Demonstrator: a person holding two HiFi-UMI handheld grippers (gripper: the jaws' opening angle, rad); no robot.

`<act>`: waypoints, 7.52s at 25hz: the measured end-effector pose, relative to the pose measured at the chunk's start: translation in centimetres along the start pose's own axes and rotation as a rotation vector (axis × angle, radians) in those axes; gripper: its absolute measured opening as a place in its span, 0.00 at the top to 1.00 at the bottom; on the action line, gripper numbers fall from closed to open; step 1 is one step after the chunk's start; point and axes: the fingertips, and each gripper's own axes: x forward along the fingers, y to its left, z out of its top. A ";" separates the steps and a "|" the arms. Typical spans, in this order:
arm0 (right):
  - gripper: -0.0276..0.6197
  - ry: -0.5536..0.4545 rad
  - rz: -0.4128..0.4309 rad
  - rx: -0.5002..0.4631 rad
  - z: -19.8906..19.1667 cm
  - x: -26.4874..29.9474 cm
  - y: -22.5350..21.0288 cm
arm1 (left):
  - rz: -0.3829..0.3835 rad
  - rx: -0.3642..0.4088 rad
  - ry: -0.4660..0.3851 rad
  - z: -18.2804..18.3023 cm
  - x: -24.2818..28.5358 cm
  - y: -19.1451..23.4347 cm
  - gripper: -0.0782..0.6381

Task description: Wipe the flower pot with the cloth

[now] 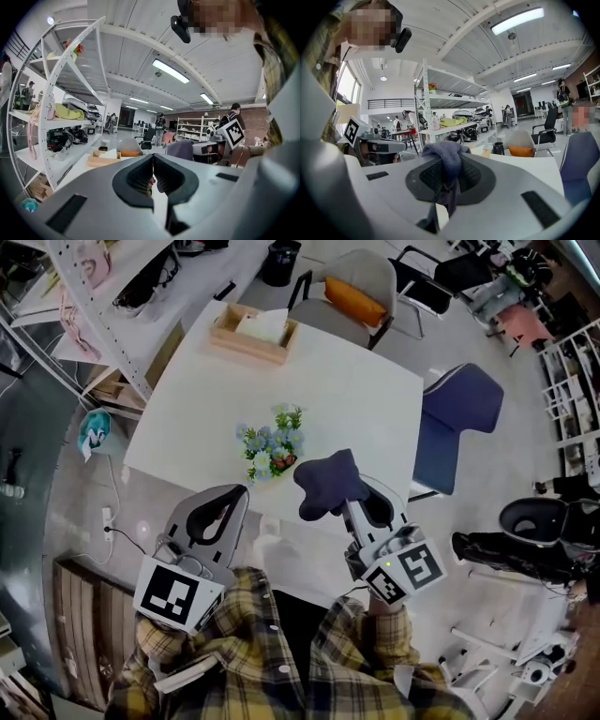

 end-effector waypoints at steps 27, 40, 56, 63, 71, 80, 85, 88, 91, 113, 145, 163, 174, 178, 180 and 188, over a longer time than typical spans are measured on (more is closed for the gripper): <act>0.92 0.161 -0.054 0.100 -4.2 6.3 -10.0 | 0.092 -0.082 0.096 -4.3 5.8 6.6 0.82; 0.92 0.231 -0.071 0.162 -9.9 8.6 -11.0 | -0.069 -0.029 0.192 -12.9 6.8 5.7 0.45; 0.92 0.283 -0.071 0.259 -16.4 10.8 -11.3 | -0.126 0.027 0.258 -20.9 12.7 6.5 0.26; 0.92 0.300 -0.050 0.311 -18.0 11.6 -11.0 | -0.165 0.101 0.266 -21.6 14.2 6.2 0.25; 0.92 0.333 0.017 0.349 -19.4 13.0 -9.7 | -0.225 0.128 0.307 -22.5 15.0 5.3 0.33; 0.92 0.365 0.046 0.419 -20.5 14.4 -10.1 | -0.337 0.172 0.340 -22.8 15.1 6.0 0.33; 0.92 0.389 0.093 0.442 -20.9 15.5 -11.2 | -0.473 0.218 0.370 -22.9 15.5 5.8 0.33; 0.92 0.411 0.152 0.453 -20.8 16.1 -12.1 | -0.570 0.258 0.386 -22.6 16.3 5.5 0.33; 0.92 0.439 0.227 0.448 -20.4 16.7 -13.2 | -0.674 0.291 0.377 -21.9 17.5 5.2 0.33; 0.92 0.687 0.797 0.261 -19.9 22.8 -11.6 | -1.169 0.508 0.523 -21.3 21.2 5.7 0.33; 0.92 0.264 -0.226 0.754 -21.1 10.2 -11.7 | -0.183 -0.095 0.451 -21.3 16.0 1.6 0.27; 0.92 0.337 -0.008 0.749 -20.4 13.0 -12.5 | -0.286 0.072 0.486 -20.7 19.2 4.2 0.28; 0.92 0.407 0.127 0.649 -19.3 16.2 -15.1 | -0.512 0.199 0.540 -20.2 20.0 5.7 0.30; 0.92 0.452 0.193 0.605 -19.9 16.8 -15.2 | -0.568 0.237 0.554 -20.8 19.9 5.6 0.30; 0.92 0.482 0.245 0.573 -20.1 17.6 -15.4 | -0.606 0.257 0.560 -21.1 19.9 5.6 0.30; 0.92 0.628 0.560 0.450 -20.1 19.9 -15.4 | -0.834 0.373 0.574 -21.4 20.8 4.1 0.30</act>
